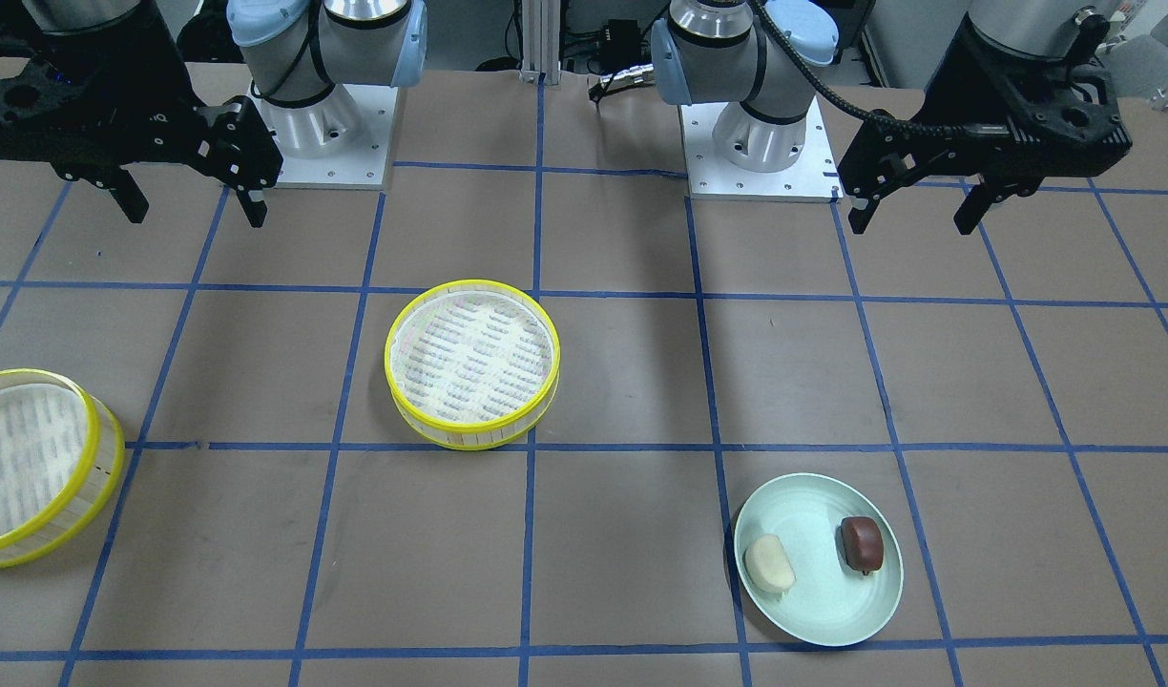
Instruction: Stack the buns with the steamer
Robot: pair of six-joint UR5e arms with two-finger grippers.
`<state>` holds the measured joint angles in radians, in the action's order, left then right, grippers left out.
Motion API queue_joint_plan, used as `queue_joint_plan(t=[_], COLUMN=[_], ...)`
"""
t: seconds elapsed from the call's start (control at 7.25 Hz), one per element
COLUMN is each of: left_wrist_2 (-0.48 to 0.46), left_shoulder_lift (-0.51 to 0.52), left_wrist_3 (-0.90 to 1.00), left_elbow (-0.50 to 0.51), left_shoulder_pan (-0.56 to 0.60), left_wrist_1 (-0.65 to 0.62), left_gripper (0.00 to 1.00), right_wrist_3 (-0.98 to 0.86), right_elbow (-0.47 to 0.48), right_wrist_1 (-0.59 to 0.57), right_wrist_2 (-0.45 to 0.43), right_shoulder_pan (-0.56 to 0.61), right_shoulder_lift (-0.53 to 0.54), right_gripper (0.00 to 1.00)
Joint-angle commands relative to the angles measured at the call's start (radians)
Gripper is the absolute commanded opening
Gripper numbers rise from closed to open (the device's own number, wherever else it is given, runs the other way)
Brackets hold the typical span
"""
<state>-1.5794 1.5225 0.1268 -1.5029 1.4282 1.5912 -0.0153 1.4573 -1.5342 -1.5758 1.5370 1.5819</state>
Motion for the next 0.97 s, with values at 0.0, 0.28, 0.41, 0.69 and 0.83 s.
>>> queue_joint_plan(t=[0.0, 0.28, 0.41, 0.69, 0.83], left_wrist_2=[0.006, 0.013, 0.013, 0.082, 0.16], left_shoulder_lift=[0.04, 0.146, 0.213, 0.356, 0.422], left_wrist_3=[0.0, -0.004, -0.007, -0.048, -0.053], left_elbow=[-0.002, -0.046, -0.077, -0.091, -0.091], left_shoulder_pan=[-0.012, -0.012, -0.012, -0.012, -0.012], left_wrist_1=[-0.043, -0.283, -0.439, -0.564, -0.624], left_gripper=[1.0, 1.0, 1.0, 1.0, 1.0], right_wrist_3=[0.0, -0.076, -0.098, -0.31, -0.462], right_elbow=[0.0, -0.002, -0.002, 0.0, 0.0], right_wrist_1=[0.0, 0.02, 0.017, 0.003, -0.003], right_wrist_2=[-0.003, -0.012, -0.013, -0.01, -0.006], right_shoulder_pan=[0.0, -0.005, -0.015, -0.146, -0.285], right_shoulder_lift=[0.003, 0.019, 0.024, -0.003, -0.037], right_gripper=[1.0, 1.0, 1.0, 1.0, 1.0])
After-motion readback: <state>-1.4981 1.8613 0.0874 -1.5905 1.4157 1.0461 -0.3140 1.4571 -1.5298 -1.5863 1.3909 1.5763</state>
